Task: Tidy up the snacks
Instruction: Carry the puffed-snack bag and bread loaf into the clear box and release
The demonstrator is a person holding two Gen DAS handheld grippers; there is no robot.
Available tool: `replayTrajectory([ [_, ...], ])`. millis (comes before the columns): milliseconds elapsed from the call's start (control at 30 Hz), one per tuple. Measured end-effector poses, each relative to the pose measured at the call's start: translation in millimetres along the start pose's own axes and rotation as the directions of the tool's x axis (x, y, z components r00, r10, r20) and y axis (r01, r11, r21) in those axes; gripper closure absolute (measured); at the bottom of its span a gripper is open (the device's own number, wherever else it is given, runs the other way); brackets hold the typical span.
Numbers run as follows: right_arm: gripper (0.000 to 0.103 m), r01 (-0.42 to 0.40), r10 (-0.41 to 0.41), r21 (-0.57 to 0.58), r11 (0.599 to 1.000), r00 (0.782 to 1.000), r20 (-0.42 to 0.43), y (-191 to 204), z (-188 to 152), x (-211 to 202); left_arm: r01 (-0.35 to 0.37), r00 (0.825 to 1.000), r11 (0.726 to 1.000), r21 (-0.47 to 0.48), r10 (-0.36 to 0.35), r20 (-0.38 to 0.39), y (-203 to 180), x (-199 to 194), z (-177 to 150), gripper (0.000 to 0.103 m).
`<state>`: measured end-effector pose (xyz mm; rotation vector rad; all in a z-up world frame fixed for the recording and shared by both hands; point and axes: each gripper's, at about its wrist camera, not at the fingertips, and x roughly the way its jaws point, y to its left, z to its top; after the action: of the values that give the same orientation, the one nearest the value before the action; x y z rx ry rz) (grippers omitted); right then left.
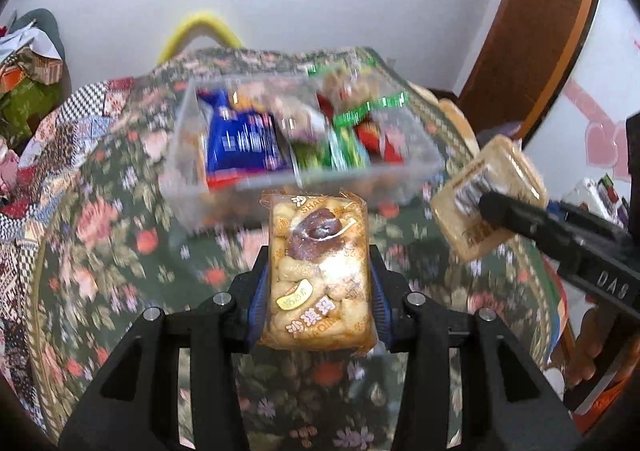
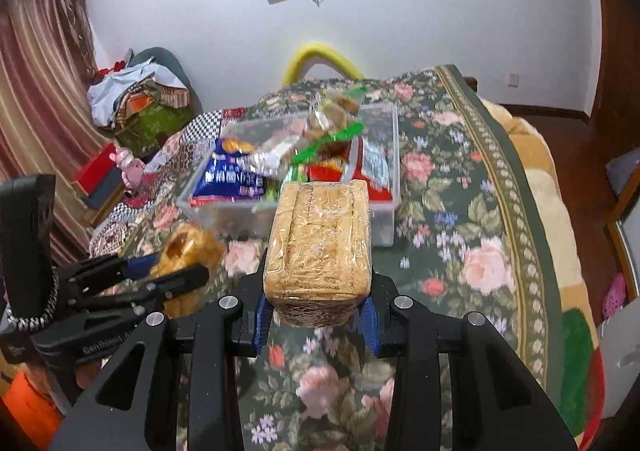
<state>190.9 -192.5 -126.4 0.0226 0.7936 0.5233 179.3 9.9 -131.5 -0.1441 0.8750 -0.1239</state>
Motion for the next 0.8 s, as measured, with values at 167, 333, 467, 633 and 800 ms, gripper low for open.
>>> replayTrajectory([
  [167,0.070,0.006,-0.005,-0.025,1.000,1.000,0.028,2.1,17.8,4.4,-0.017,0.999,1.000,-0.003,0.017,0.037,-0.3,3.3,21.9,0.059],
  [333,0.070,0.016,-0.015,-0.043,0.999,0.999,0.035,1.3,31.9,15.8,-0.031,0.998,1.000,-0.001,0.031,0.056,5.3,12.6,41.1,0.059],
  [467,0.070,0.030,-0.029,-0.054,0.998,0.999,0.031,-0.8,42.1,28.0,-0.028,0.998,0.999,-0.023,0.029,0.053,13.9,23.6,57.9,0.059],
  [633,0.070,0.057,-0.055,-0.066,0.996,0.998,0.022,-5.4,54.1,43.0,-0.043,0.997,0.998,-0.046,0.045,0.064,23.0,35.9,77.0,0.059],
  [800,0.070,0.063,-0.063,-0.059,0.996,0.998,-0.003,-9.0,58.4,60.2,-0.039,0.998,0.996,-0.082,0.044,0.050,34.3,52.4,85.5,0.059],
])
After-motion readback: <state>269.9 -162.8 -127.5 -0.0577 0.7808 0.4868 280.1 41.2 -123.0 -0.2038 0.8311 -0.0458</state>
